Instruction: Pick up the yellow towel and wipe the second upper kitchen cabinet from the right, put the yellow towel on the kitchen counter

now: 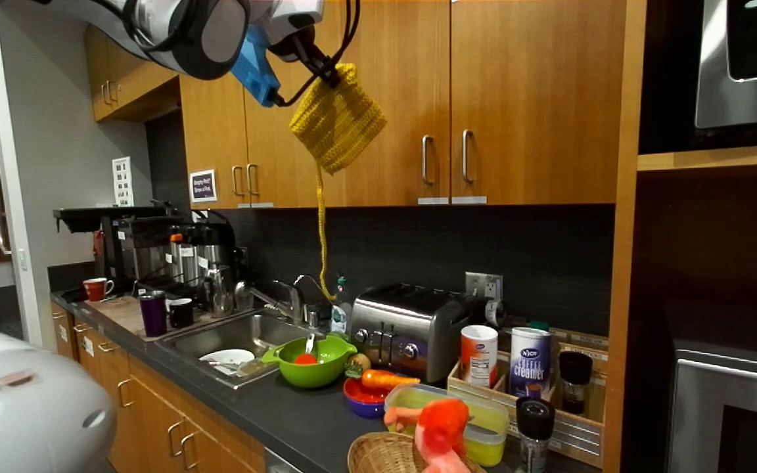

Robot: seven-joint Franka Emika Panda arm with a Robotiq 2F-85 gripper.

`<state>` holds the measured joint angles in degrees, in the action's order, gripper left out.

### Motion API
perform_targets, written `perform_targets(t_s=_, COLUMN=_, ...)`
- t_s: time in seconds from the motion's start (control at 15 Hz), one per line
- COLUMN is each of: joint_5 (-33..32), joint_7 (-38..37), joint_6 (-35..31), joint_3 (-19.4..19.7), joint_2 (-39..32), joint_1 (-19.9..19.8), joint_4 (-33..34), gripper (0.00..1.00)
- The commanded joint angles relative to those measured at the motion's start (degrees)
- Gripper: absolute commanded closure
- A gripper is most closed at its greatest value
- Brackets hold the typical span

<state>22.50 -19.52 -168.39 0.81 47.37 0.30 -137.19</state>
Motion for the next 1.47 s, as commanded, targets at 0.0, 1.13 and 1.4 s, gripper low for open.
perform_targets(t_s=0.0, joint_5=-0.2, joint_7=-0.2, joint_6=0.2, joint_3=0.0, joint_2=0.0, joint_1=0.0, joint_4=0.1, gripper=0.91)
perform_targets(t_s=1.13, joint_5=-0.9, joint_7=1.9, joint_6=-5.9, joint_3=-0.3, joint_2=-1.2, joint_1=2.9, joint_4=0.1, gripper=0.98)
perform_targets(t_s=1.4, joint_5=-1.4, joint_7=1.8, joint_6=-6.7, joint_3=-1.2, joint_2=-1.2, joint_1=4.8, joint_4=0.8, gripper=0.98)
